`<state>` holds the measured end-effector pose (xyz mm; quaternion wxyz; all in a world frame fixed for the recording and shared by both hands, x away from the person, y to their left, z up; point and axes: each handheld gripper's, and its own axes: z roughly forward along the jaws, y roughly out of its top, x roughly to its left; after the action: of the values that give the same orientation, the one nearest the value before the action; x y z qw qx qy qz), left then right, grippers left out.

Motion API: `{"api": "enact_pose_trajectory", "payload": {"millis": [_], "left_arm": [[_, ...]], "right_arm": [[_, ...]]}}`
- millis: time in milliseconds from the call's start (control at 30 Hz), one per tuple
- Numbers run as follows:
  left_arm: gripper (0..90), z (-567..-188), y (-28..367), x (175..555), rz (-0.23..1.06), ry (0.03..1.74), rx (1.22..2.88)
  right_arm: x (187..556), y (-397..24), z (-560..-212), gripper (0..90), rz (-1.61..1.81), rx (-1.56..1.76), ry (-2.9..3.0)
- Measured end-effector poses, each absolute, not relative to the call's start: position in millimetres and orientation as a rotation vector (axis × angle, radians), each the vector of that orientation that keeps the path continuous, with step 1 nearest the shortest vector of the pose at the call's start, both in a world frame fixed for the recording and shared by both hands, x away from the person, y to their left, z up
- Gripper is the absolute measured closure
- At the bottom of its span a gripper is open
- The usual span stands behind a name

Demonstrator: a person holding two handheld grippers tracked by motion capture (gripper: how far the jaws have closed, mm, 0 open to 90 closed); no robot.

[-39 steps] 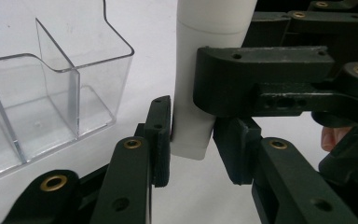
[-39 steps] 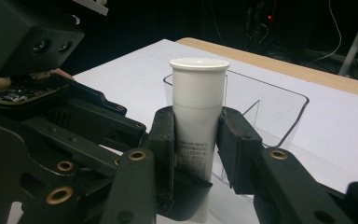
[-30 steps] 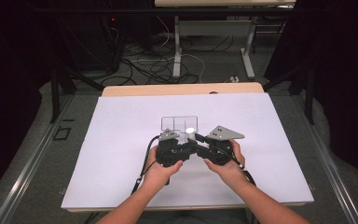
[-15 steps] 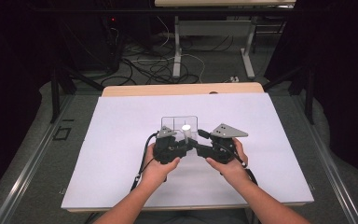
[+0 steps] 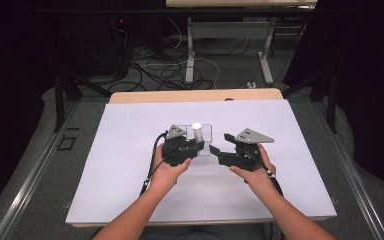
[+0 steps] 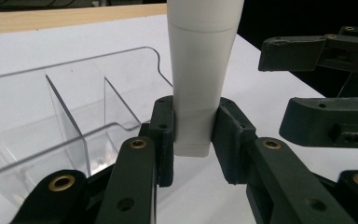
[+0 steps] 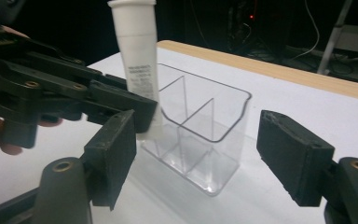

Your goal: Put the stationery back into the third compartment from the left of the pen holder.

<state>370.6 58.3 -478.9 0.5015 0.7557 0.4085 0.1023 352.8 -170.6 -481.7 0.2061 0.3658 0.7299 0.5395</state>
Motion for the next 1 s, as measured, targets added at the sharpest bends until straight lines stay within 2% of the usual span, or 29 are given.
{"api": "enact_pose_trajectory", "payload": {"millis": [267,533,1000], "left_arm": [[71.1,-474.1,54.5,379.0,0.273,0.981,1.832],[71.1,-471.0,49.9,386.3,0.300,0.977,1.824],[71.1,-473.1,43.5,395.1,0.335,0.987,1.860]], "right_arm": [[359.8,-181.8,-485.7,24.2,1.468,1.092,2.019],[368.7,-193.2,-490.6,15.2,1.405,1.159,2.001],[382.5,-209.4,-505.8,13.5,1.291,1.237,2.008]]}}
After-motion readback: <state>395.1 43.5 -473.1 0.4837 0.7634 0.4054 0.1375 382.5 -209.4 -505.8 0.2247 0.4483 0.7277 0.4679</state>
